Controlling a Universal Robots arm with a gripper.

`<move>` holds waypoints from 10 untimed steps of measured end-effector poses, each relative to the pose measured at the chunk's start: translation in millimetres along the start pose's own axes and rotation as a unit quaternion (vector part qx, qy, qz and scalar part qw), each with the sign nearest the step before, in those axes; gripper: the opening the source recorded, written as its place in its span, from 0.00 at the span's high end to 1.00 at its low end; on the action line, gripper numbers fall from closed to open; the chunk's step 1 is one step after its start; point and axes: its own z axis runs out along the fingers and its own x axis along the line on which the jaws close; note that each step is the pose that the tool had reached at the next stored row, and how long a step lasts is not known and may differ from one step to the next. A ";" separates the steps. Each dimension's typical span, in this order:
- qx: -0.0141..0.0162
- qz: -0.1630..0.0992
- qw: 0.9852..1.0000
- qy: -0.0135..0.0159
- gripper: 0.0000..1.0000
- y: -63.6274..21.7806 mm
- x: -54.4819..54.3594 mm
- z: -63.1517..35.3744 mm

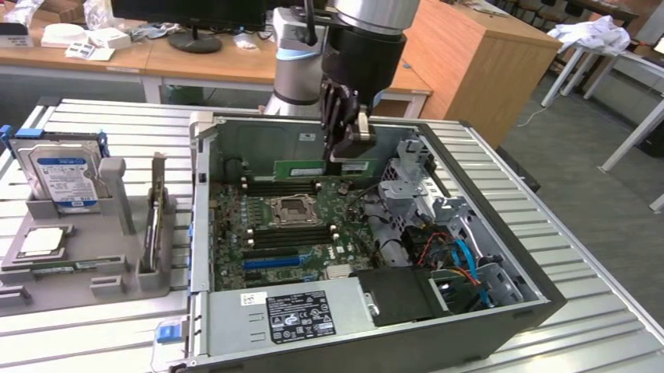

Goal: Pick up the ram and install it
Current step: 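Pick up the ram and move it above insertion slot, then insert the ram into the slot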

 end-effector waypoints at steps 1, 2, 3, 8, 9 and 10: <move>0.000 0.000 1.000 0.000 0.86 0.0 -2.5 0.0; 0.000 0.001 1.000 0.000 0.86 0.0 -4.9 0.2; 0.000 0.001 1.000 0.000 0.86 0.0 -5.2 0.3; 0.000 0.001 1.000 0.000 0.86 0.0 -5.3 0.2; 0.000 0.001 1.000 0.000 0.86 0.0 -5.3 0.2; 0.000 0.001 1.000 0.000 0.86 0.0 -5.3 0.2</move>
